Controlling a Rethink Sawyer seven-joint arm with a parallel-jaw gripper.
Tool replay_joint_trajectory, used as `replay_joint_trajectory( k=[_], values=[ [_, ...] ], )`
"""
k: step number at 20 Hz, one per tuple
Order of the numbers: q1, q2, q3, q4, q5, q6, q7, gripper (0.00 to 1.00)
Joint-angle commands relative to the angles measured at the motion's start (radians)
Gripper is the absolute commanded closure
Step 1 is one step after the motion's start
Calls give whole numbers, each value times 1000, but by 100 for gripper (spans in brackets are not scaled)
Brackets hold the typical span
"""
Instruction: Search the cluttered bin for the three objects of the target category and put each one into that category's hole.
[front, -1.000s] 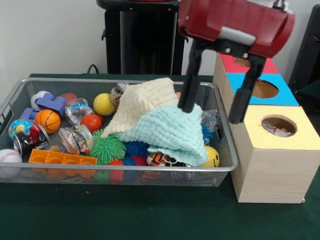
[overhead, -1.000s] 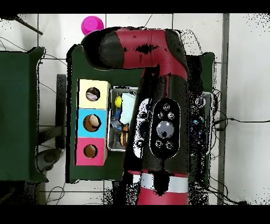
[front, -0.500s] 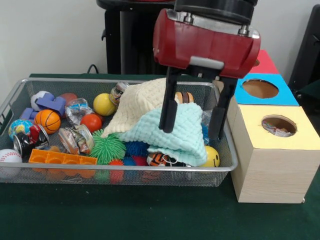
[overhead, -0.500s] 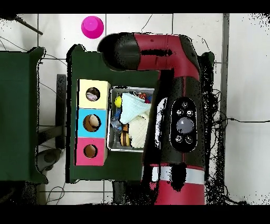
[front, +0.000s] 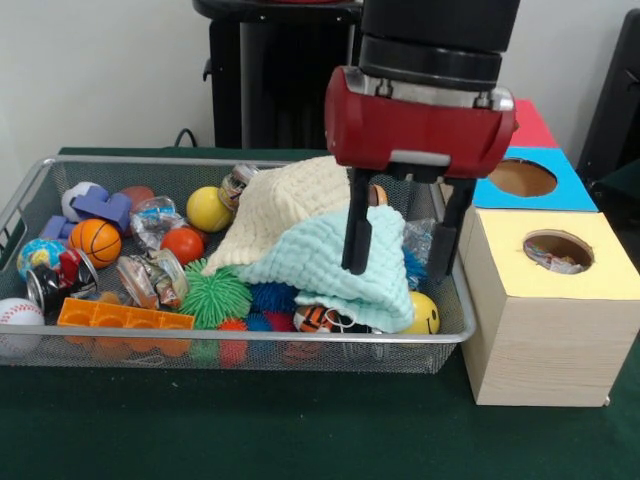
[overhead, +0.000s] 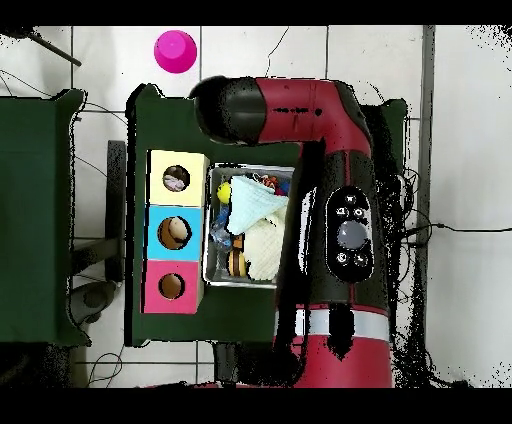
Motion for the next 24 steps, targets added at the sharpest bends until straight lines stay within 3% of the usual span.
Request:
replay_joint_trajectory(
  k=[1, 12, 17, 21, 24],
  values=[
    [-47, -47, 88, 326, 9, -60, -43, 0],
    [-140, -211, 140, 628, -7, -137, -105, 0],
    [-162, -271, 146, 717, -27, -157, -96, 0],
    [-180, -262, 166, 757, -62, -263, -72, 0],
    [-178, -180, 176, 717, -118, -374, -51, 0]
  ],
)
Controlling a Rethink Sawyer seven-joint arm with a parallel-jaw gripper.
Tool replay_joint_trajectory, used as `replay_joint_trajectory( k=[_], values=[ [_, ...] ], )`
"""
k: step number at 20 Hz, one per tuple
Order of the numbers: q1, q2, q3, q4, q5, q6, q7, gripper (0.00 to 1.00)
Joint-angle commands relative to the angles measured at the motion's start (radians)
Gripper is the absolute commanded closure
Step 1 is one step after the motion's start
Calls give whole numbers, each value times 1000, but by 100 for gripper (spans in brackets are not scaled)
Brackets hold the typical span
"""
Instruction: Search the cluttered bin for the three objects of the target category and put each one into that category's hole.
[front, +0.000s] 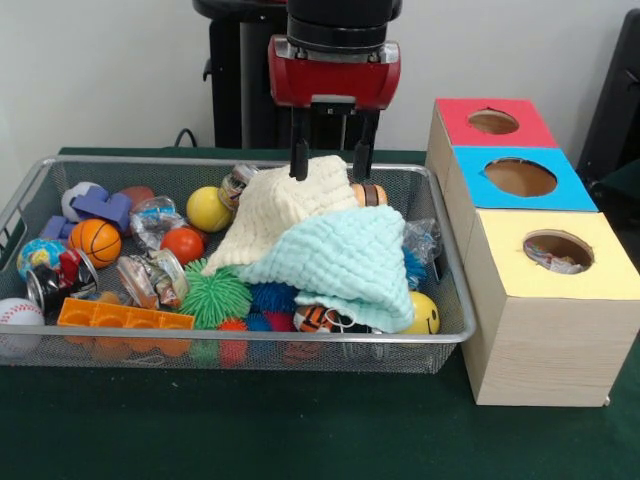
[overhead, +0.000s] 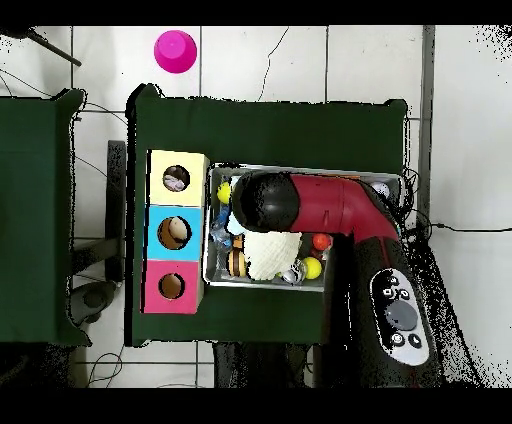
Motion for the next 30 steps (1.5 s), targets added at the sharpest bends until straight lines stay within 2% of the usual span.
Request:
replay_joint_trajectory(
  k=[1, 3, 7, 11, 14, 16, 19, 25, 30],
  values=[
    [-20, 94, 107, 121, -127, -243, -43, 0],
    [-19, 147, 104, 99, -151, -315, -18, 0],
    [-16, 216, 99, 67, -182, -382, 0, 0],
    [8, 271, 71, 8, -192, -379, 5, 0],
    [23, 335, 46, -43, -185, -329, 2, 0],
    [34, 379, 19, -70, -190, -357, 29, 0],
    [40, 426, 7, -102, -211, -368, 19, 0],
    [43, 499, 17, -146, -200, -320, 10, 0],
    [18, 520, 40, -131, -189, -309, 11, 0]
  ],
)
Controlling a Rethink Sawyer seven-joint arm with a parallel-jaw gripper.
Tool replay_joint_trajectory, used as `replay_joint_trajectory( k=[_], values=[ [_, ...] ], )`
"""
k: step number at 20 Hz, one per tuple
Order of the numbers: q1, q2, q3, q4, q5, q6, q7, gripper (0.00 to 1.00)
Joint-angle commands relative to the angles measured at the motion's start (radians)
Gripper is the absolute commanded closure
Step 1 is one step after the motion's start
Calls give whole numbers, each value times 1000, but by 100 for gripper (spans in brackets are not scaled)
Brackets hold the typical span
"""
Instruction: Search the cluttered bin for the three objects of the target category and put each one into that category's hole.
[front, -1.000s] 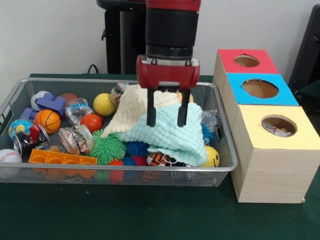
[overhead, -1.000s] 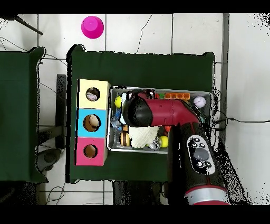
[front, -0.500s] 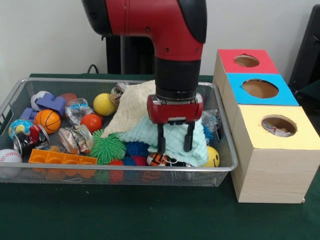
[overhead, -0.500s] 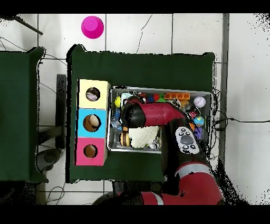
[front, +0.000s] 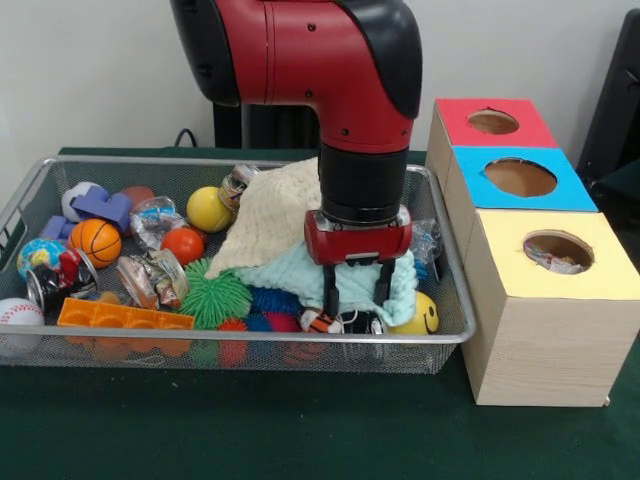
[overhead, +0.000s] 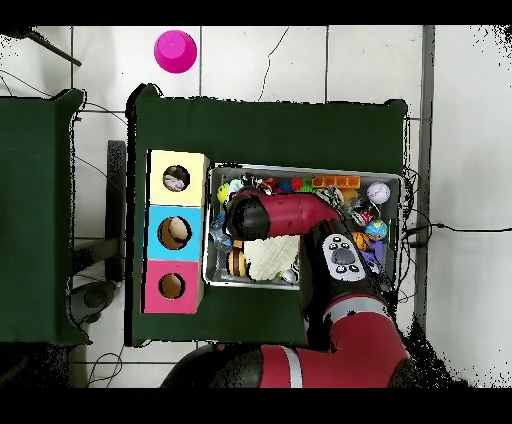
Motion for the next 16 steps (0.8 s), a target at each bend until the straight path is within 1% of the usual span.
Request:
replay_joint_trajectory(
  k=[1, 4, 7, 8, 11, 13, 15, 16],
  values=[
    [-30, 192, 47, -69, -35, 39, 8, 0],
    [-44, 186, 59, -57, -40, 29, 1, 0],
    [-83, 170, 96, -29, -18, 13, 7, 0],
    [-93, 161, 110, -27, -13, 19, 9, 100],
    [-105, 122, 123, -12, -19, 43, -19, 100],
    [-123, 61, 163, 7, -25, 121, -93, 100],
    [-127, -16, 169, 19, -9, 217, -124, 100],
    [-127, -54, 174, 12, -1, 274, -146, 100]
  ],
)
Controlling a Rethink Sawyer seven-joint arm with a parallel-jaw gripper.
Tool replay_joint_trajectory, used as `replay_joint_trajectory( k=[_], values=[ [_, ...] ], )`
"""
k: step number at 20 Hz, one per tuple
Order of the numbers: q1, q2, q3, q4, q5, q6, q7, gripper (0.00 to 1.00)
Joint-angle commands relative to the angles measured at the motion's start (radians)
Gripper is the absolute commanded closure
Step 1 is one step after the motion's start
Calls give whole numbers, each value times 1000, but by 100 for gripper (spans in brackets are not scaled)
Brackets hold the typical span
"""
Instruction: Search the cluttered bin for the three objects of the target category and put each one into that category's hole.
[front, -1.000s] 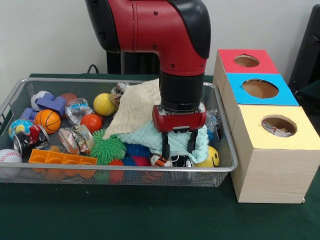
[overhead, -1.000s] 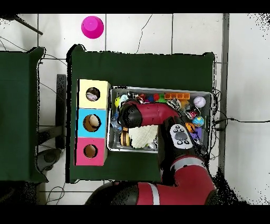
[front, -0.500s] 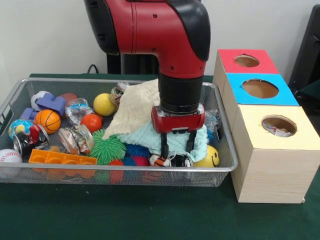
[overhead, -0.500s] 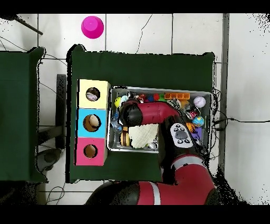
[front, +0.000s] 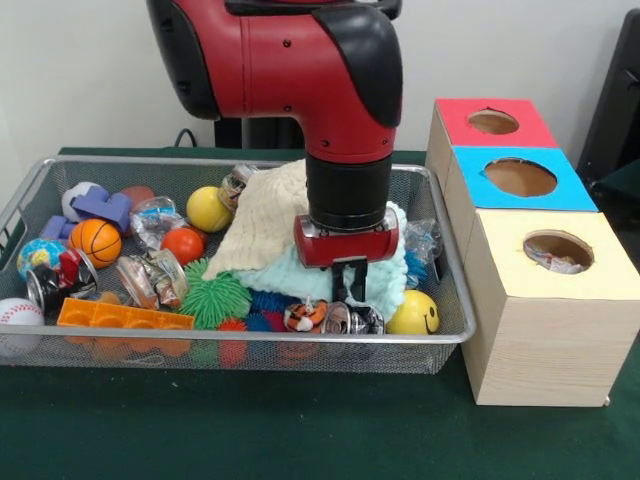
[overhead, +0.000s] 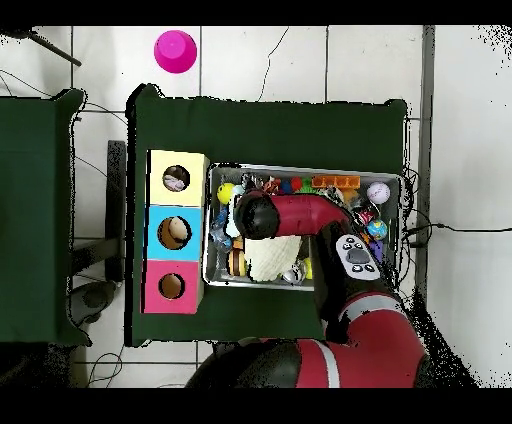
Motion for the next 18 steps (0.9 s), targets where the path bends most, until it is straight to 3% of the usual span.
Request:
replay_joint_trajectory(
  k=[1, 5, 11, 18],
  values=[
    [-58, -98, 116, -9, 0, 277, -174, 100],
    [-76, -164, 133, -81, -28, 446, -295, 100],
    [-105, -181, 163, -209, -121, 616, -457, 100],
    [-163, -156, 230, -325, -211, 697, -630, 100]
  ],
)
